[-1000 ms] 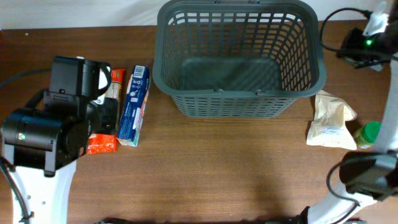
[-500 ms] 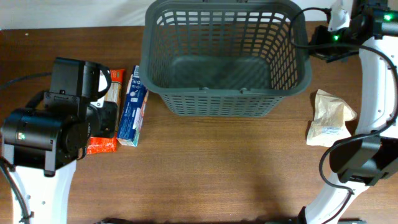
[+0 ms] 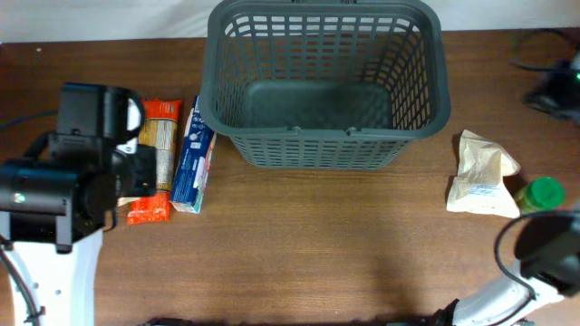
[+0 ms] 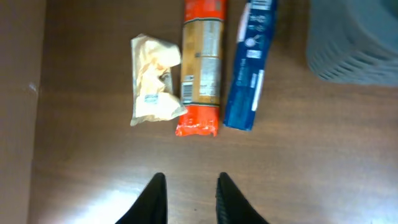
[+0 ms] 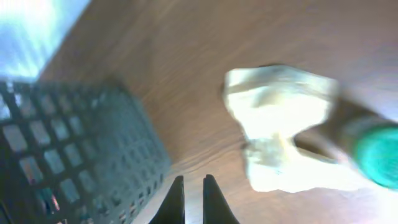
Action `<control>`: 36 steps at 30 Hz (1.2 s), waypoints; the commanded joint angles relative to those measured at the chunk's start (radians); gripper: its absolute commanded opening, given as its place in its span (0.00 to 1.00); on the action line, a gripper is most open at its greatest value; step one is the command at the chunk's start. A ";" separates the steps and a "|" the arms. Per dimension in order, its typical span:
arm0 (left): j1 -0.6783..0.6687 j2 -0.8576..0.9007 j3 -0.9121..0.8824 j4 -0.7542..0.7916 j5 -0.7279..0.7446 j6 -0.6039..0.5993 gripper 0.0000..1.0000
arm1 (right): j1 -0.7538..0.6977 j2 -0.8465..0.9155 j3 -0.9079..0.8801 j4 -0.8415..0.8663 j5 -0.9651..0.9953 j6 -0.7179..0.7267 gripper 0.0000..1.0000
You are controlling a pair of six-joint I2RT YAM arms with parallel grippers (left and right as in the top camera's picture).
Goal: Pack container
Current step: 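Move the left gripper down onto the blue-and-white box, then lift the blue box with the left gripper and drop it into the basket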
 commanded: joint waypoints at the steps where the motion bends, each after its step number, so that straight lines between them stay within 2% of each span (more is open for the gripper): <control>1: 0.095 0.028 0.000 0.027 0.060 -0.033 0.33 | -0.118 -0.121 0.004 -0.018 0.008 0.020 0.04; 2: 0.119 0.043 0.000 0.033 0.082 -0.032 0.37 | -0.150 -0.139 0.004 -0.022 0.004 0.020 0.04; 3: 0.139 0.062 0.000 0.034 0.103 -0.032 0.44 | -0.179 -0.156 0.004 -0.031 0.000 0.020 0.10; 4: 0.155 0.085 0.000 0.035 0.129 -0.032 0.56 | -0.207 -0.172 0.004 -0.045 -0.003 0.020 0.33; 5: 0.164 0.110 0.000 0.035 0.153 -0.028 0.72 | -0.227 -0.181 0.004 -0.057 -0.003 0.020 0.55; 6: 0.169 0.139 0.000 0.036 0.184 -0.011 0.94 | -0.242 -0.185 0.004 -0.067 -0.002 0.019 0.99; 7: 0.169 0.167 0.000 0.039 0.204 0.006 1.00 | -0.253 -0.185 0.004 -0.068 0.000 0.019 0.99; 9: 0.169 0.255 0.000 0.062 0.239 0.076 0.99 | -0.272 -0.181 0.004 -0.068 0.014 0.019 0.99; 15: 0.169 0.454 0.000 0.131 0.246 0.189 1.00 | -0.275 -0.177 0.004 -0.068 0.013 0.019 0.99; 19: 0.169 0.602 0.000 0.127 0.250 0.248 0.93 | -0.275 -0.177 0.004 -0.068 0.013 0.019 0.99; 21: 0.169 0.680 0.000 0.129 0.311 0.286 0.93 | -0.275 -0.177 0.004 -0.068 0.013 0.019 0.99; 28: 0.145 0.877 0.000 0.185 0.329 0.307 0.92 | -0.275 -0.177 0.004 -0.068 0.013 0.019 0.99; 34: 0.097 0.953 0.000 0.201 0.328 0.314 0.90 | -0.275 -0.177 0.004 -0.068 0.013 0.019 0.99; 36: 0.081 0.972 0.000 0.206 0.324 0.314 0.84 | -0.275 -0.177 0.004 -0.068 0.013 0.019 0.99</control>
